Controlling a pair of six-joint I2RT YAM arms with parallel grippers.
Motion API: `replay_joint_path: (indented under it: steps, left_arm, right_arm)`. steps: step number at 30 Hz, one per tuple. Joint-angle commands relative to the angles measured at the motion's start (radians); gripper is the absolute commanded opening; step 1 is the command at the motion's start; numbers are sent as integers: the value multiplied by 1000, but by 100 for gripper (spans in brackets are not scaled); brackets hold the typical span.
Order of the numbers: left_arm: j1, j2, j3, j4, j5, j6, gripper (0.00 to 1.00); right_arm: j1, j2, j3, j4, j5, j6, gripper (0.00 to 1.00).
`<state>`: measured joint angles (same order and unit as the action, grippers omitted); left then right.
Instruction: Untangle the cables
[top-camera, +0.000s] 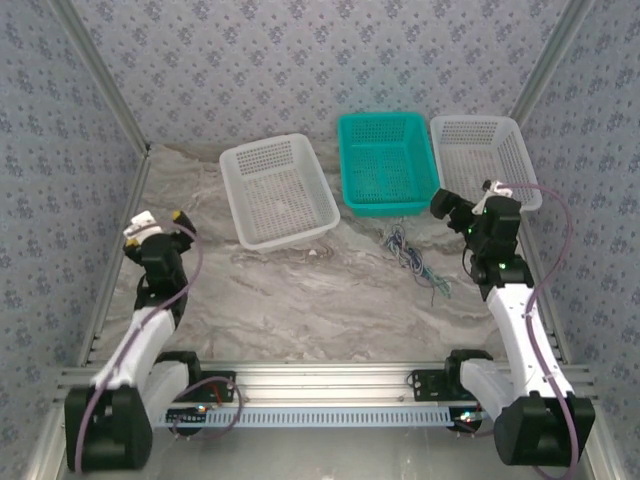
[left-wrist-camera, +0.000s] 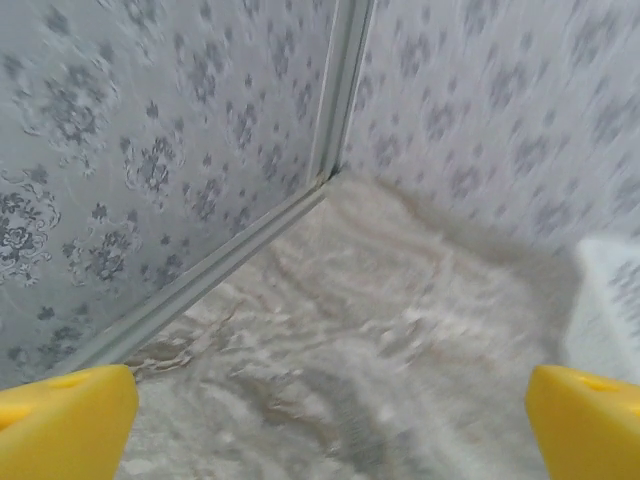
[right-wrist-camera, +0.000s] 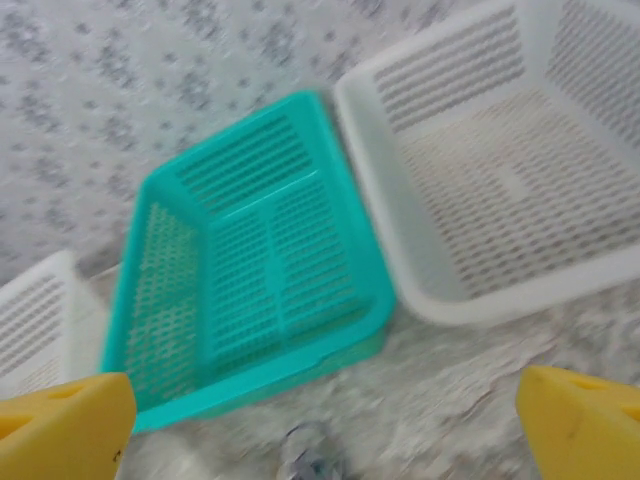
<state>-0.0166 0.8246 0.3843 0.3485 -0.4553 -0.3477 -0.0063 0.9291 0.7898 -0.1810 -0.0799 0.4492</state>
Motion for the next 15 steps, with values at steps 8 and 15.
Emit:
replay_joint_path:
  steps: [8,15]
  left_arm:
    - [-380,-135,144,-223,349,-406,96]
    - [-850,184,249,-86,242,-310,98]
  right_arm:
    - [90,110,-41,-386,-27,113,100]
    - [167,428,10,-311,-83,23,100]
